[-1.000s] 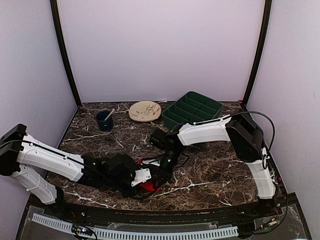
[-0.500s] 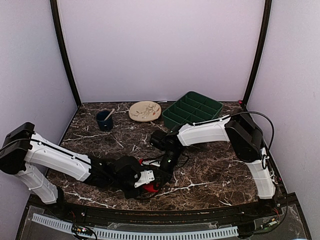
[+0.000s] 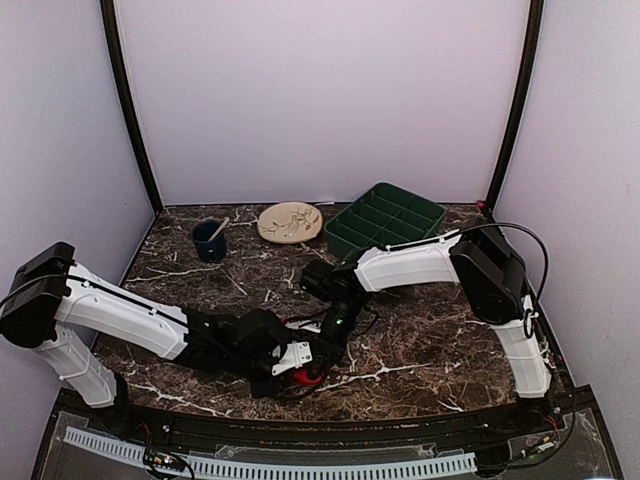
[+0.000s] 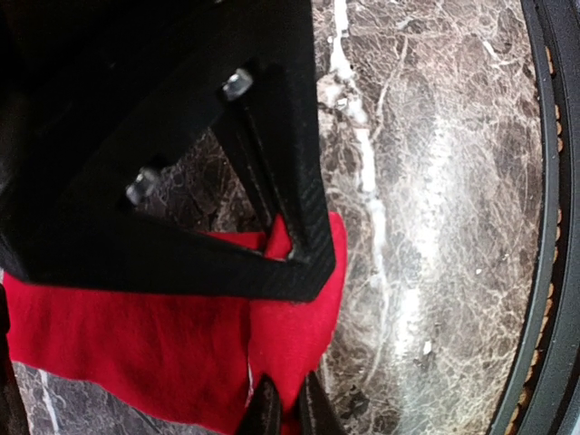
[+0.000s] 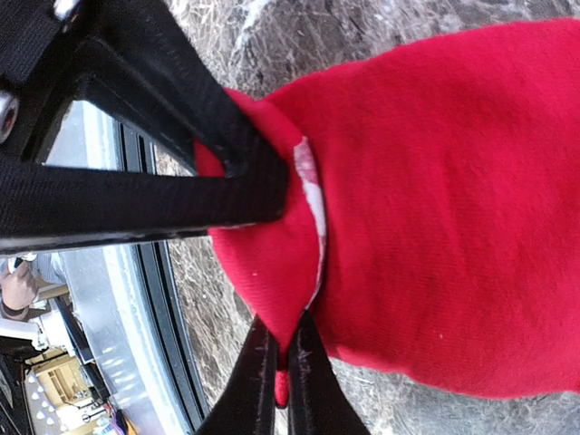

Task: Roll the socks
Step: Roll the sock at the center of the board.

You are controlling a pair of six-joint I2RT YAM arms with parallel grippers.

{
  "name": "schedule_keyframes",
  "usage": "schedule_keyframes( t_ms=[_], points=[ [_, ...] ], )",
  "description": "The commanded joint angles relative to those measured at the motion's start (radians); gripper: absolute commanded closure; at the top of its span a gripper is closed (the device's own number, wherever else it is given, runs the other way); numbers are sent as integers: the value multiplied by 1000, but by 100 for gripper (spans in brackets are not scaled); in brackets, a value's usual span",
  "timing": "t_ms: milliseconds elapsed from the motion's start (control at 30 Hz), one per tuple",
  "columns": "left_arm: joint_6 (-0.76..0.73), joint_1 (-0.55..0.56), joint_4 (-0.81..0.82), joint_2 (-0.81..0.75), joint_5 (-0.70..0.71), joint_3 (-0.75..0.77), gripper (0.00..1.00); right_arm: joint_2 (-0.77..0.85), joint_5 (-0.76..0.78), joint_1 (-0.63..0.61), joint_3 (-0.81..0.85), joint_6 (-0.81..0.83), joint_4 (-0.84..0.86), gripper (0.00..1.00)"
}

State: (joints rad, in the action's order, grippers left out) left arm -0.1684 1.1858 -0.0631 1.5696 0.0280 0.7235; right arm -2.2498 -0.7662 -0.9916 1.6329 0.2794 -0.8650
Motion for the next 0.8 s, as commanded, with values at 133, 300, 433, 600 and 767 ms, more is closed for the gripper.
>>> schedule_keyframes(
  t_ms=[133, 300, 433, 600, 767],
  points=[
    [32, -47, -57, 1, -117, 27, 95, 14, -12, 25, -24, -10, 31, 77],
    [36, -78, -69, -6, -171, 31, 94, 48, -35, 51, -70, -30, 84, 68],
    [33, -99, -85, -5, -210, 42, 94, 83, -81, 84, -121, -52, 158, 64],
    [4, -112, -143, 12, -244, 77, 93, 108, -131, 125, -188, -87, 238, 62],
    [-12, -121, -163, 9, -271, 83, 93, 122, -145, 156, -245, -127, 320, 61]
  ],
)
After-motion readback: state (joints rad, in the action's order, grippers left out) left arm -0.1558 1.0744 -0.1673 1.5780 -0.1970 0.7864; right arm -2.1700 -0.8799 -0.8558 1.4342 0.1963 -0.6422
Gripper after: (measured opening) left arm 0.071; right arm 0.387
